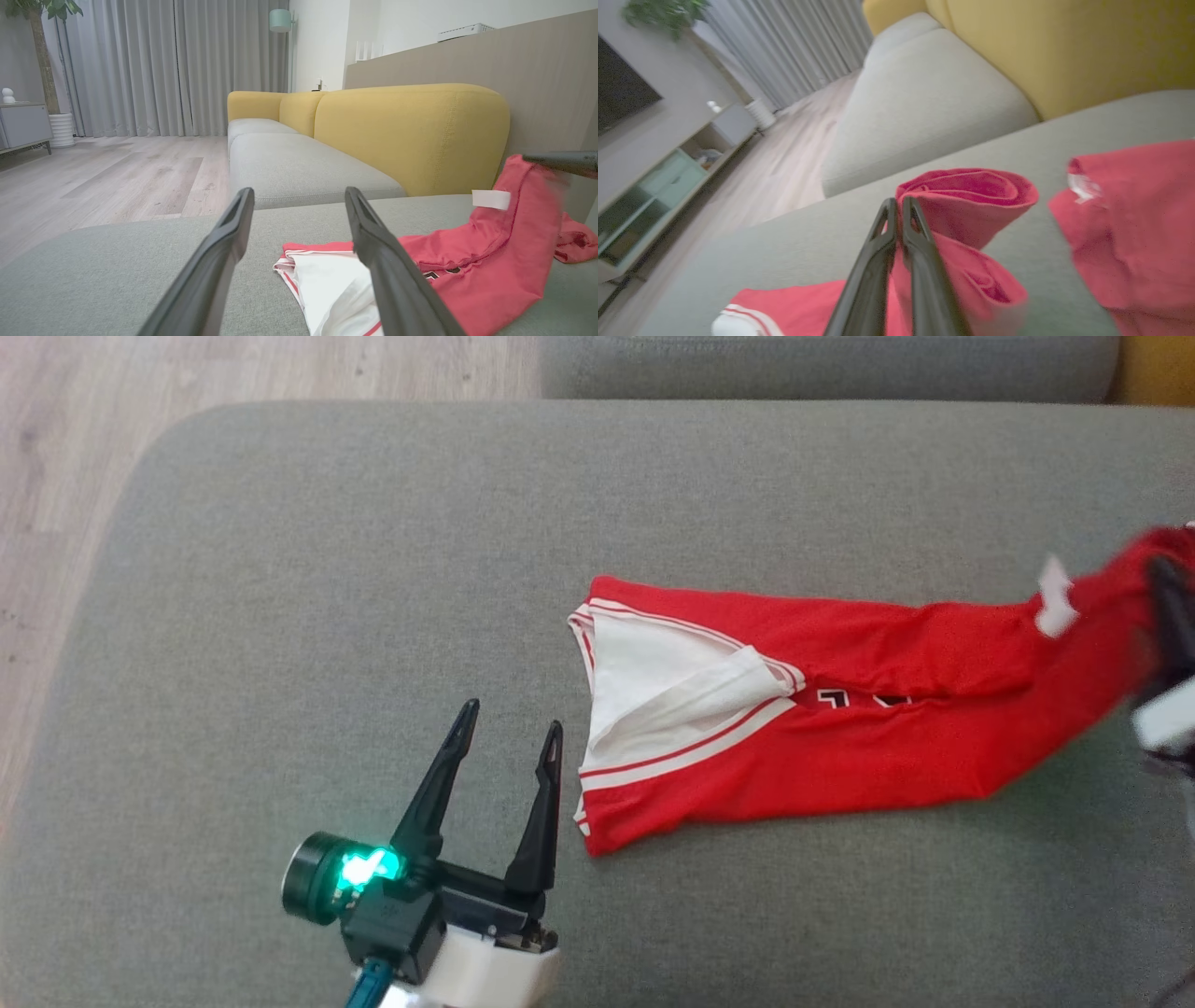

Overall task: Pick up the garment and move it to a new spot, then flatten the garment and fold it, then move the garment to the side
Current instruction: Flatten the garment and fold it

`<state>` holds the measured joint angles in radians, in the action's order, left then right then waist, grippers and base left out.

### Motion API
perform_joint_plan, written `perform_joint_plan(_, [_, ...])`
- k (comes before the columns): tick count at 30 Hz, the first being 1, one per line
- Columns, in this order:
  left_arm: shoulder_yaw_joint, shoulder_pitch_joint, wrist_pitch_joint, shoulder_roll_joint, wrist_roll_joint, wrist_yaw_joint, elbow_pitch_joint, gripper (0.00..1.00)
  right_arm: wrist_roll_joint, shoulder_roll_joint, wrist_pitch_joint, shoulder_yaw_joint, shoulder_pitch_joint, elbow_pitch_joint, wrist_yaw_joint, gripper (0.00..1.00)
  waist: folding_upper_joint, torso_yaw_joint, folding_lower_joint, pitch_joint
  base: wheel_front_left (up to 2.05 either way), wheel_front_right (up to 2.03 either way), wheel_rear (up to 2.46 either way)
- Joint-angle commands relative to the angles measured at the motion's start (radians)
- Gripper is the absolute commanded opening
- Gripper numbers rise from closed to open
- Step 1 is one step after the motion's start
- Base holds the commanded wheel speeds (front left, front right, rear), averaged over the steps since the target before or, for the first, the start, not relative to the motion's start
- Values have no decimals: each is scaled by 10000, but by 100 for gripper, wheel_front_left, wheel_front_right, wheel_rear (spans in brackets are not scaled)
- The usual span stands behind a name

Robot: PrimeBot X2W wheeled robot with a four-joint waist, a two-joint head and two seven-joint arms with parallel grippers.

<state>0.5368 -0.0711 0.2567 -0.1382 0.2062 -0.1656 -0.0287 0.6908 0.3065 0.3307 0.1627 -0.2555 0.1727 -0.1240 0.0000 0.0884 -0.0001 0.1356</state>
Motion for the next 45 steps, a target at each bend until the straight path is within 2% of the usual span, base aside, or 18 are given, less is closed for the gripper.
perform_joint_plan(1, [-450, -171, 51, 106, -131, 29, -268, 100, 58, 80, 89, -261, -393, -579, -67, 0, 0, 20, 1, -71, 0, 0, 0])
perform_joint_plan(6, [-531, -119, 51, 243, -228, 171, -223, 100, -137, -743, 563, -1436, -665, -1615, -67, 0, 0, 256, 1, -199, 0, 0, 0])
perform_joint_plan(11, [-597, -53, 51, 367, -287, 310, -141, 100, -217, -1444, 737, -2603, -935, -1865, -67, 0, 0, 622, 1, -181, 0, 0, 0])
perform_joint_plan(16, [-667, -54, 51, 473, -356, 441, -68, 100, -337, -1988, 727, -3701, -1099, -1383, -67, 0, 0, 968, 1, -111, 0, 0, 0])
perform_joint_plan(21, [-769, -114, 51, 584, -437, 577, -7, 100, -567, -2379, 438, -4925, -1098, -214, -67, 0, 0, 1269, 1, -1, 0, 0, 0])
perform_joint_plan(22, [-782, -113, 51, 601, -450, 597, 8, 100, -565, -2430, 330, -5065, -1102, 8, -67, 22, 0, 1295, 1, 2, 0, 0, 0])
perform_joint_plan(23, [-793, -110, 51, 617, -461, 615, 26, 100, -507, -2473, 211, -5193, -1111, 204, -67, 64, 0, 1317, 1, 1, 0, 0, 0])
perform_joint_plan(24, [-808, -107, 51, 634, -471, 628, 43, 100, -399, -2509, 72, -5271, -1119, 371, -67, 100, 0, 1328, 1, -3, 0, 0, 0])
perform_joint_plan(26, [-821, -103, 51, 649, -479, 641, 62, 100, -216, -2533, -75, -5363, -1142, 471, -67, 100, 0, 1337, 1, -10, 0, 0, 0])
perform_joint_plan(30, [-885, -53, 51, 693, -502, 702, 135, 100, 852, -2557, -1270, -5417, -1249, 433, -67, 100, 0, 1326, 1, -195, 0, 0, 0])
perform_joint_plan(33, [-1017, 68, 51, 704, -525, 695, 152, 100, 730, -2540, -2164, -5004, -1238, 358, -67, 100, 0, 1193, 1, -459, 0, 0, 0])
perform_joint_plan(37, [-1223, 295, 51, 713, -545, 622, 191, 100, 221, -1946, -3145, -4447, -787, 137, -67, 100, 0, 926, 1, -837, 0, 0, 0])
perform_joint_plan(39, [-1321, 403, 51, 729, -487, 595, 214, 100, -86, -1434, -3641, -4284, -420, 91, -67, 100, 0, 789, 1, -1030, 0, 0, 0])
perform_joint_plan(43, [-1574, 668, 51, 757, -287, 567, 365, 100, -841, -660, -4892, -3753, 623, 442, -67, 100, 0, 518, 1, -1504, 0, 0, 0])
perform_joint_plan(45, [-1720, 758, 51, 755, -287, 557, 475, 100, -1246, -476, -5404, -3574, 1165, 672, -67, 100, 0, 377, 1, -1690, 0, 0, 0])
